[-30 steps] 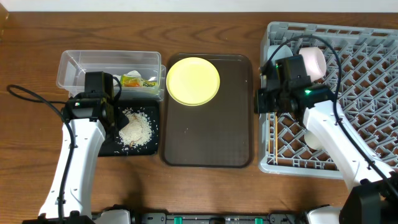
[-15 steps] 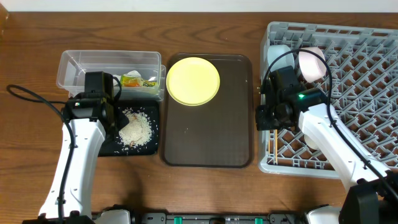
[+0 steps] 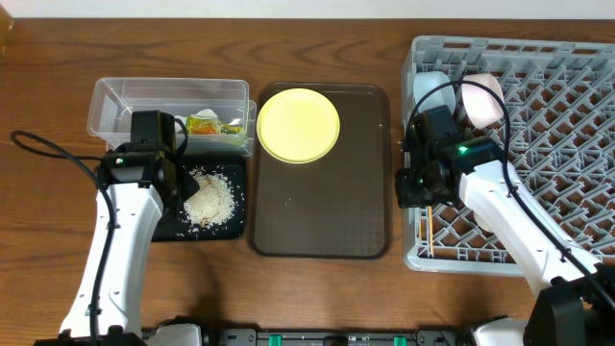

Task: Sort waste into correct bins and load items into the dishwasher rack
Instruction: 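Insert the second chopstick into the rack beside the first, then grasp the edge of the yellow plate with right gripper and lift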

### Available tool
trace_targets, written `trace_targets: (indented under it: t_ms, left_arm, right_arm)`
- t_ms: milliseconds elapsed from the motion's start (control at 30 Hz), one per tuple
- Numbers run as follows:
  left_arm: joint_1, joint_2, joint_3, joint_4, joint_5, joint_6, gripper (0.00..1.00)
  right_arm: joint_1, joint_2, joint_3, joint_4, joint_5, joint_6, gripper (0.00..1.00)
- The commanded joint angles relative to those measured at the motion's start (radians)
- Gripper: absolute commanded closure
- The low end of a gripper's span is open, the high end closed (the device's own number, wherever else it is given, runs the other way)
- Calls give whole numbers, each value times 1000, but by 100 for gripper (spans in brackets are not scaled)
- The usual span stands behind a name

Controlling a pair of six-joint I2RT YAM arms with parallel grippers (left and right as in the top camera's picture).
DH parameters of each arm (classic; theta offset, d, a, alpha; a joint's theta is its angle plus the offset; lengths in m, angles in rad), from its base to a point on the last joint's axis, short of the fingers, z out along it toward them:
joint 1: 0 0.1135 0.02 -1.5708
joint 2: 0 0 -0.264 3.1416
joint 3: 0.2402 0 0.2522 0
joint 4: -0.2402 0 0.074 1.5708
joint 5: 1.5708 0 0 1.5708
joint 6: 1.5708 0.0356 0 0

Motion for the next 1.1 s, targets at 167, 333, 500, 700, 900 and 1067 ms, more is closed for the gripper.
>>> trace_targets:
  t_ms: [167, 333, 500, 700, 900, 1067]
  left_arm:
    - [4, -11, 5, -1, -2, -10, 43]
    - [4, -11, 5, -1, -2, -10, 43]
    - [4, -11, 5, 0, -2, -10, 43]
    - [4, -11, 5, -1, -2, -10, 43]
    - [4, -11, 5, -1, -2, -10, 43]
    - [4, -11, 5, 0, -2, -10, 42]
  right_arm:
    - [-5, 1, -3, -12, 91, 7, 98]
    - [-5, 0, -2, 3, 111, 6, 97]
    - [-4, -1, 14, 237, 37, -99, 79]
    - [8, 11, 14, 661, -44, -64, 63]
    - [68, 89, 14, 869, -44, 8, 60]
    - [136, 202, 14, 927, 4, 8, 60]
